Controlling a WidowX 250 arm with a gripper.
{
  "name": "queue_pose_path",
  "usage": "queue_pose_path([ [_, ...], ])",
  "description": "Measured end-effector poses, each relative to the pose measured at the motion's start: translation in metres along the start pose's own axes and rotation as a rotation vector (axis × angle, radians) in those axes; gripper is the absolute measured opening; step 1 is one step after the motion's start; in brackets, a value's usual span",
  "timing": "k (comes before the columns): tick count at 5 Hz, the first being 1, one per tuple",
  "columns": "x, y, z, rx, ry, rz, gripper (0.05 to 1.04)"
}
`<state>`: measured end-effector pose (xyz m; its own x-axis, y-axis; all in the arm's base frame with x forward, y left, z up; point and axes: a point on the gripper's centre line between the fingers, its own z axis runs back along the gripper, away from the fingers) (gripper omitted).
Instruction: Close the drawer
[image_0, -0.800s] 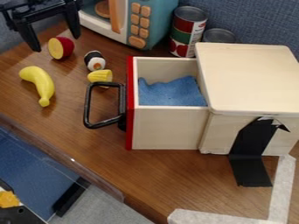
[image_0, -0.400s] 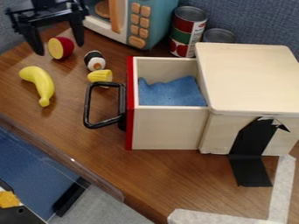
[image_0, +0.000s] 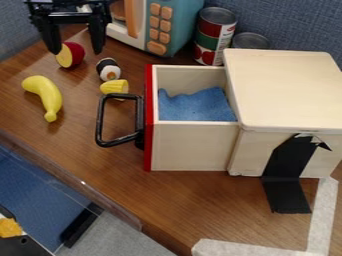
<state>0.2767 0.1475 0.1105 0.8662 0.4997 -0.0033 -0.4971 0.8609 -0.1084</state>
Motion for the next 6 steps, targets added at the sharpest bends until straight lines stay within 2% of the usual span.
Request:
queue_pose_path([
  [1,0.007,-0.011,-0.003,0.079,0.018,-0.273,1.001],
  [2,0.001,-0.018,-0.015,0.144,0.038,-0.521,1.001],
  [3,-0.012,-0.023,-0.013,0.197,0.008,-0.779,1.001],
  [4,-0.021,-0.018,-0.021,0.233,0.064,-1.027,1.001],
  [5,-0.035,-0.008,-0.022,0.239,0.090,-1.151,1.001],
  [6,-0.037,0.004,-0.023,0.255,0.133,-1.258,1.001],
])
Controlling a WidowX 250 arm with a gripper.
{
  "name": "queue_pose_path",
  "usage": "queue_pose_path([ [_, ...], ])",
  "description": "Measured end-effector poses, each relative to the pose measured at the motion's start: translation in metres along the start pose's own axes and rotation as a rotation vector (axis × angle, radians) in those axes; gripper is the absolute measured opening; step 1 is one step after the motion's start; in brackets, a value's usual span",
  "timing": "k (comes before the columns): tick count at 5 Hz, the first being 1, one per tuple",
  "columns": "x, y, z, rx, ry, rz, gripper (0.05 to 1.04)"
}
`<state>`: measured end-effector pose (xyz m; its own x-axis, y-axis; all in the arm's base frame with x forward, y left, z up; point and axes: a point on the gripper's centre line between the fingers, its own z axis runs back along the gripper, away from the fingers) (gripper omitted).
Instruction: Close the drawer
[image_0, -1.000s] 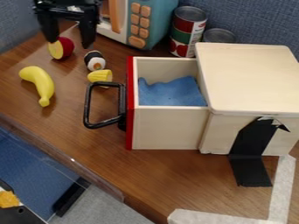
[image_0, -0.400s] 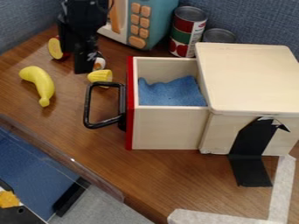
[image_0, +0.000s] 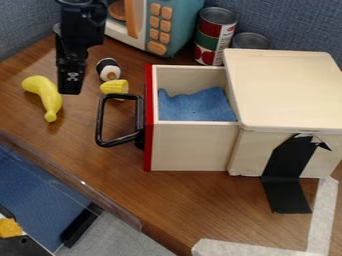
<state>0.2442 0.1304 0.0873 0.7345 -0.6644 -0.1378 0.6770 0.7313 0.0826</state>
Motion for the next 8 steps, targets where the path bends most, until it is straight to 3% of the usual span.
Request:
queue_pose_path([
  [1,-0.005,-0.003,-0.012,0.003,0.048,-0.070,1.001],
  [2,-0.004,-0.008,-0.019,0.002,0.044,-0.124,1.001],
  [3,0.001,-0.016,-0.033,-0.027,0.012,-0.149,1.001],
  [6,0.008,-0.022,-0.056,-0.079,-0.005,-0.222,1.001],
  [8,0.018,-0.024,-0.057,-0.091,-0.045,-0.221,1.001],
])
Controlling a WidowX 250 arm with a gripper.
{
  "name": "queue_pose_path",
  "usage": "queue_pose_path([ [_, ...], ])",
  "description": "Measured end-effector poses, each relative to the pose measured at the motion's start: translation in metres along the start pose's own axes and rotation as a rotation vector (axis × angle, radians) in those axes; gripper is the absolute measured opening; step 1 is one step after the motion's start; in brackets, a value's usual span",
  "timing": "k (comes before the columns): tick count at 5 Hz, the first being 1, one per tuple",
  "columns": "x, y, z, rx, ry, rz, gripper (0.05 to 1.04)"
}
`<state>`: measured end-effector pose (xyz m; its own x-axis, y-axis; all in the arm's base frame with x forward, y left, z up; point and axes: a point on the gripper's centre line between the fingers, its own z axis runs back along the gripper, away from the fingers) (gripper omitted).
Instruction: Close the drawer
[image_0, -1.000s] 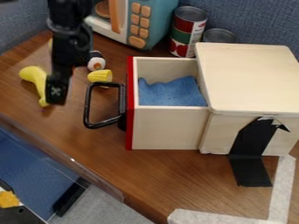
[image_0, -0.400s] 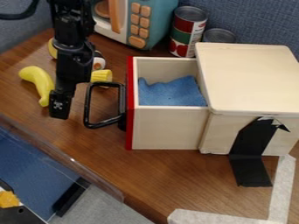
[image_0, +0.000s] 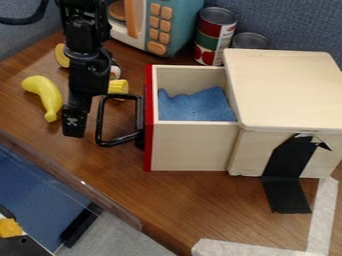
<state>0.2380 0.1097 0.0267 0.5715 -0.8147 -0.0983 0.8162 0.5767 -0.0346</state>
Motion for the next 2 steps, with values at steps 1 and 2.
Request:
queue_pose_path([
  [1,0.0092,-0.0038,-0.0027,0.001,-0.028,-0.004,1.001],
  [2,0.0161,-0.0026,-0.0023,0.015,-0.046,0.018,1.001],
])
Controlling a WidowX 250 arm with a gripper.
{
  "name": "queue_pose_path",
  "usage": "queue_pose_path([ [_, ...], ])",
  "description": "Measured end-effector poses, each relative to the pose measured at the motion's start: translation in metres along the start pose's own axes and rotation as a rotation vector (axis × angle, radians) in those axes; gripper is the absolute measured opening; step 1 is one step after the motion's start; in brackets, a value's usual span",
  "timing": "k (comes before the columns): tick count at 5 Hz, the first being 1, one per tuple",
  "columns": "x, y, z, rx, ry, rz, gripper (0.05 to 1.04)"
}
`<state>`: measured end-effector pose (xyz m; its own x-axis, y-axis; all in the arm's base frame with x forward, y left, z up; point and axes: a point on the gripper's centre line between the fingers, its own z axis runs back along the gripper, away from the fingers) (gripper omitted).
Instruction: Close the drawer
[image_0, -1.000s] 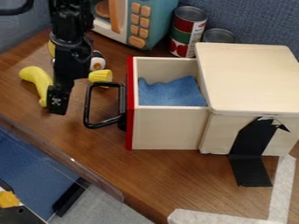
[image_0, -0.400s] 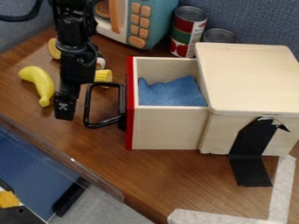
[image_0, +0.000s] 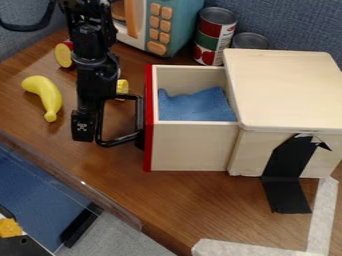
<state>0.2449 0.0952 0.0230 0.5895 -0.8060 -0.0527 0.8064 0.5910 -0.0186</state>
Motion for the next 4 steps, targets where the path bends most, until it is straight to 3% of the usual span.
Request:
queue_pose_path([
  [4,0.046,0.000,-0.009,0.071,-0.050,0.004,1.001],
])
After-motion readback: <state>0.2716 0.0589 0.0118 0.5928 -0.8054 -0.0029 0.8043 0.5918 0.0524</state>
